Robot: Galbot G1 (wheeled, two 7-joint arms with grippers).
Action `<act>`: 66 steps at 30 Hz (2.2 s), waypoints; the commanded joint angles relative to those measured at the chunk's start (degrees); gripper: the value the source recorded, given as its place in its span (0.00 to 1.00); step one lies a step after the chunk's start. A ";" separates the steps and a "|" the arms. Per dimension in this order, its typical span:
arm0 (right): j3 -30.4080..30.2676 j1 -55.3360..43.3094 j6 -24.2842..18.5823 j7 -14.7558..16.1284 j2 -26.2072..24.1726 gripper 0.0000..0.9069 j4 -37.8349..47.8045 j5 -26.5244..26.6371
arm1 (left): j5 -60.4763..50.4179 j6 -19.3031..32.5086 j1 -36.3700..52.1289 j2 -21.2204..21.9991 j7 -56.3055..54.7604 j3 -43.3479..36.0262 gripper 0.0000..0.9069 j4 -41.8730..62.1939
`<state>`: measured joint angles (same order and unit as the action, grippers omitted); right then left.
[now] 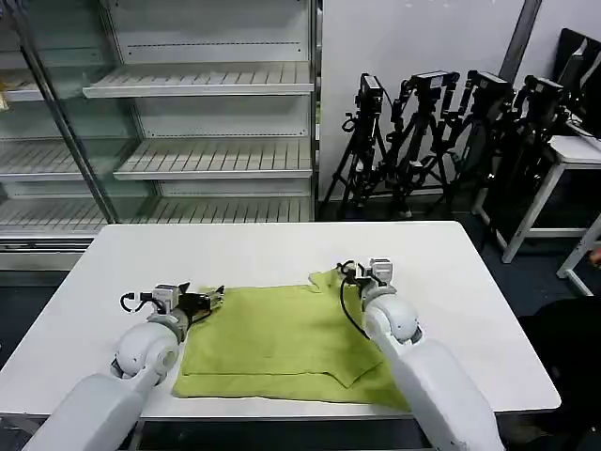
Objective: Fold and organize the clothes.
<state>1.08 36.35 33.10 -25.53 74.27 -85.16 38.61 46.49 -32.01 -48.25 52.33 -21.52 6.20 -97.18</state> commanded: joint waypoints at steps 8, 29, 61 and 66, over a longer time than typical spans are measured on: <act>-0.64 -1.17 0.12 -1.30 1.17 0.00 3.95 3.87 | 0.81 -0.36 -0.60 -0.31 0.91 -0.79 0.04 -0.20; -0.15 1.35 -5.80 0.76 0.07 0.00 -1.91 0.58 | 2.51 1.80 -4.05 -0.72 0.65 3.00 0.04 -3.37; 12.34 31.52 -11.90 7.60 -7.52 0.00 -34.50 -10.78 | -2.46 4.62 -23.84 -4.20 2.28 16.77 0.04 -23.34; 15.05 37.66 -12.36 8.55 -7.34 0.00 -38.98 -12.25 | -3.57 4.86 -29.04 -4.42 2.72 19.24 0.04 -26.49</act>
<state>11.89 61.63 21.70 -18.48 67.51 -114.32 30.17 44.28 -27.51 -67.00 48.28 -19.10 20.30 -116.88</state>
